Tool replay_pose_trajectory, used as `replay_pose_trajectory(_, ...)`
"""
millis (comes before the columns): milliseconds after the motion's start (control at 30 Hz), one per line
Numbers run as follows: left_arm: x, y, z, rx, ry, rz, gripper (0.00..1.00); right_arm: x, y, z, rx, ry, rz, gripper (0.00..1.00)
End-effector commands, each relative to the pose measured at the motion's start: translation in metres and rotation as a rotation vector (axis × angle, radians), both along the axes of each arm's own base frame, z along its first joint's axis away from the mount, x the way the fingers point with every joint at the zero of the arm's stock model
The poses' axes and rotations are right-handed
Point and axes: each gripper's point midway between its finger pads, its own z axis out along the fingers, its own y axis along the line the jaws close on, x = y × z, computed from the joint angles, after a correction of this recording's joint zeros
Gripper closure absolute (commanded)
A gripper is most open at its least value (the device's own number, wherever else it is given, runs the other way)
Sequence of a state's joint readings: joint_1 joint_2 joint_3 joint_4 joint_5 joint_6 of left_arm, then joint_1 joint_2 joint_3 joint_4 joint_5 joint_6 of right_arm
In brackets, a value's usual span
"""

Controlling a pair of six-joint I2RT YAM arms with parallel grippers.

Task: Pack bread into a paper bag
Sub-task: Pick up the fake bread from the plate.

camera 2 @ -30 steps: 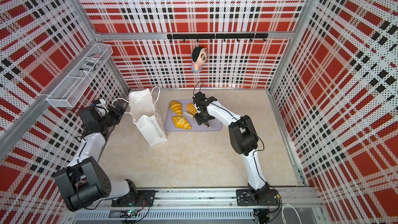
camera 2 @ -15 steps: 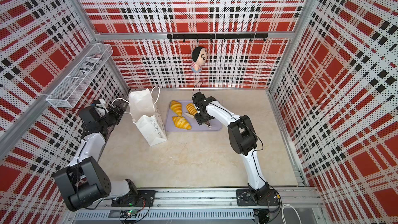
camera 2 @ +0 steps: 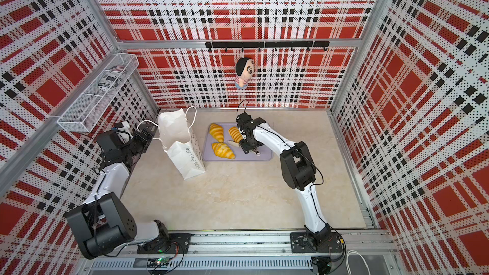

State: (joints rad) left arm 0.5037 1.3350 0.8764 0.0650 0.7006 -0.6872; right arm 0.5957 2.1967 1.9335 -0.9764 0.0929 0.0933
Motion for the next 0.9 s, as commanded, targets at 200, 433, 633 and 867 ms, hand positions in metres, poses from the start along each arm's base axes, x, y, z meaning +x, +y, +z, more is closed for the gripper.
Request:
replay_pose_trajectory(200,0.001,0.002,-0.001,0.005,-0.015,-0.004,0.02,0.009,0.008,0.012,0.017,-0.040,0.025,0.44)
replay_pose_trajectory(433,0.000,0.002,0.000,0.007,-0.018,-0.005,0.02,0.009,0.010,0.017,0.020,-0.038,0.029,0.55)
replay_pose_trajectory(633,0.000,0.002,-0.001,0.004,-0.018,-0.005,0.02,0.010,0.007,0.053,0.047,-0.101,0.020,0.57)
replay_pose_trajectory(867,0.000,0.002,0.000,0.003,-0.022,-0.007,0.02,0.007,0.003,0.105,0.064,-0.183,0.020,0.61)
